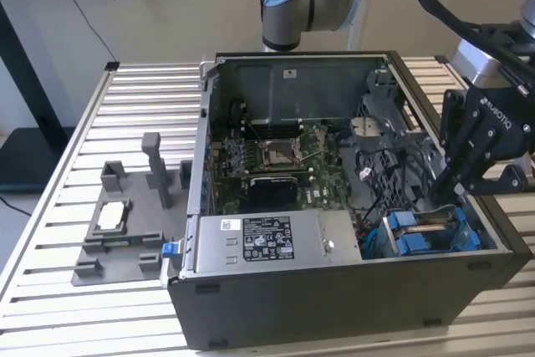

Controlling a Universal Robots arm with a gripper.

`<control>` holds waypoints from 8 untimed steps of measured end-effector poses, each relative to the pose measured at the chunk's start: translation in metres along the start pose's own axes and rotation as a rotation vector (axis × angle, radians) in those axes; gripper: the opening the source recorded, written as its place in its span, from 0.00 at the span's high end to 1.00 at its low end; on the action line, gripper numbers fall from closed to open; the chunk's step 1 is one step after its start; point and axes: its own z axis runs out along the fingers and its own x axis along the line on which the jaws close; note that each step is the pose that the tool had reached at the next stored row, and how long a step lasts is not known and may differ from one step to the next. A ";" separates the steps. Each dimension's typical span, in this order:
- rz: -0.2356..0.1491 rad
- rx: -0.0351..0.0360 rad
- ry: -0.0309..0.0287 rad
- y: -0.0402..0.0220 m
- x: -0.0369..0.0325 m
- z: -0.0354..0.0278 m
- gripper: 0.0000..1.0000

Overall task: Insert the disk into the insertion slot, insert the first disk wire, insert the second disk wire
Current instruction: 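Insert the first disk wire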

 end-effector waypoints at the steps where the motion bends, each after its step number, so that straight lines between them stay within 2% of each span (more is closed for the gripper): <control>1: 0.000 -0.0018 -0.0010 -0.0005 0.0002 0.0002 0.81; 8: 0.009 -0.0026 -0.0068 -0.0047 0.0021 0.0040 0.81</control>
